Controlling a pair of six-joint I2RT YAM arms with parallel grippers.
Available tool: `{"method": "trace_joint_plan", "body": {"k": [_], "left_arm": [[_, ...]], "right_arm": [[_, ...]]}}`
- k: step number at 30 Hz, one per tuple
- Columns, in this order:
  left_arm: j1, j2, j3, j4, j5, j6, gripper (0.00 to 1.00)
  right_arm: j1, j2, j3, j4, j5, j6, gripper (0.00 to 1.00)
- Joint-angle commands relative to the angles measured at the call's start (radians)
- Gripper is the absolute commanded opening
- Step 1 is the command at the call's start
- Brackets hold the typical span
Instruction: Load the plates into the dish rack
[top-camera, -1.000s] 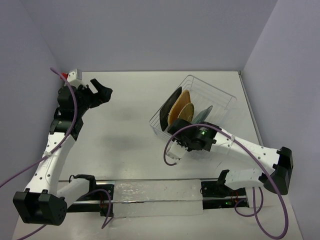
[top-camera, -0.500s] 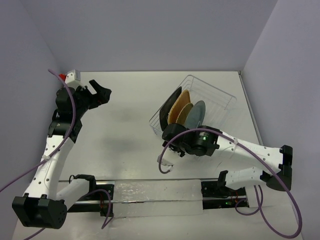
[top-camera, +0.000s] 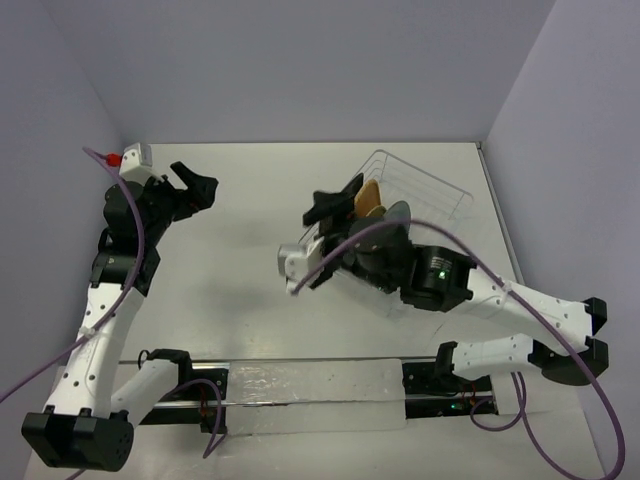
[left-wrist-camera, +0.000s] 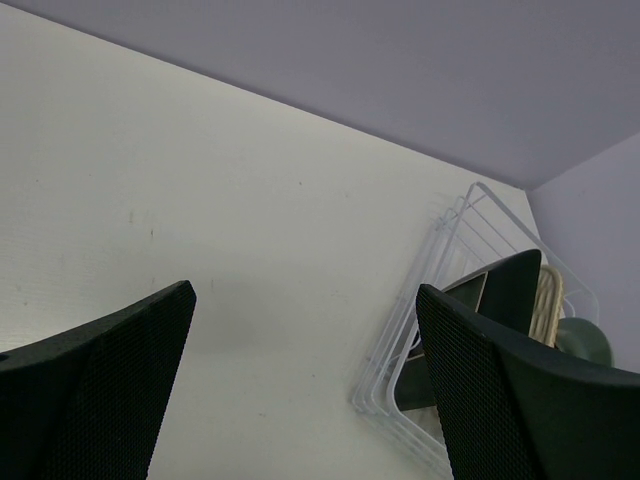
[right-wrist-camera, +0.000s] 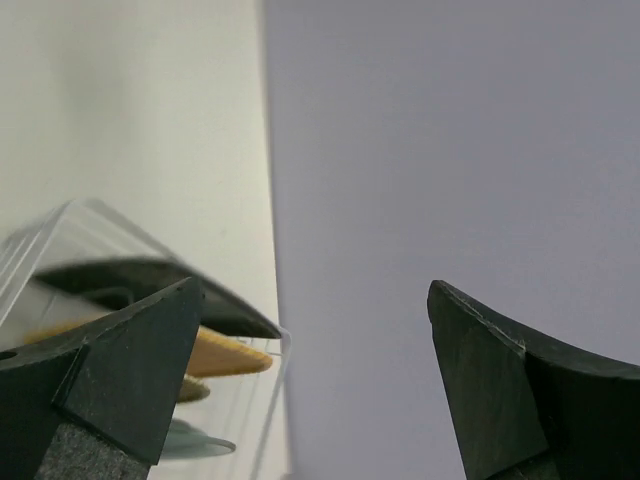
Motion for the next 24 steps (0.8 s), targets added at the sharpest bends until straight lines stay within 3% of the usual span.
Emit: {"method": "trace_joint_plan", "body": {"k": [1, 3, 8, 10, 11, 13, 19, 24], "left_arm": [[-0.006, -0.074, -0.024, -0.013, -0.074, -0.063, 0.99], [-0.006, -0.088, -0.037, -0.046, -0.095, -0.087, 0.99], [-0.006, -0.138, -0.083, -0.080, -0.204, -0.112, 0.99], [-0.006, -0.149, -0.092, -0.092, -0.241, -0.126, 0.99], [-0.006, -0.150, -0.095, -0.095, -0.242, -0.130, 0.99], [-0.006, -0.154, -0.098, -0.099, -0.247, -0.134, 0.99], [-0.006, -0.160, -0.104, -0.100, -0.251, -0.137, 0.99], [-0.008, -0.161, -0.096, -0.087, -0.249, -0.127, 0.99]], "right_arm": [[-0.163, -0.099, 0.089, 0.332, 0.144, 0.497, 1.00], [-0.282, -0.124, 0.076, 0.361, 0.265, 0.768, 1.00], [-0.454, -0.175, -0.076, 0.320, 0.492, 1.130, 1.00], [-0.552, -0.183, -0.091, 0.137, 0.464, 1.377, 1.00], [-0.566, -0.190, -0.099, 0.082, 0.449, 1.398, 1.00], [-0.695, -0.225, -0.166, 0.018, 0.308, 1.590, 1.00], [-1.027, -0.319, -0.321, -0.049, 0.072, 1.738, 1.00], [-1.089, -0.344, -0.409, -0.053, 0.071, 1.711, 1.00]]}}
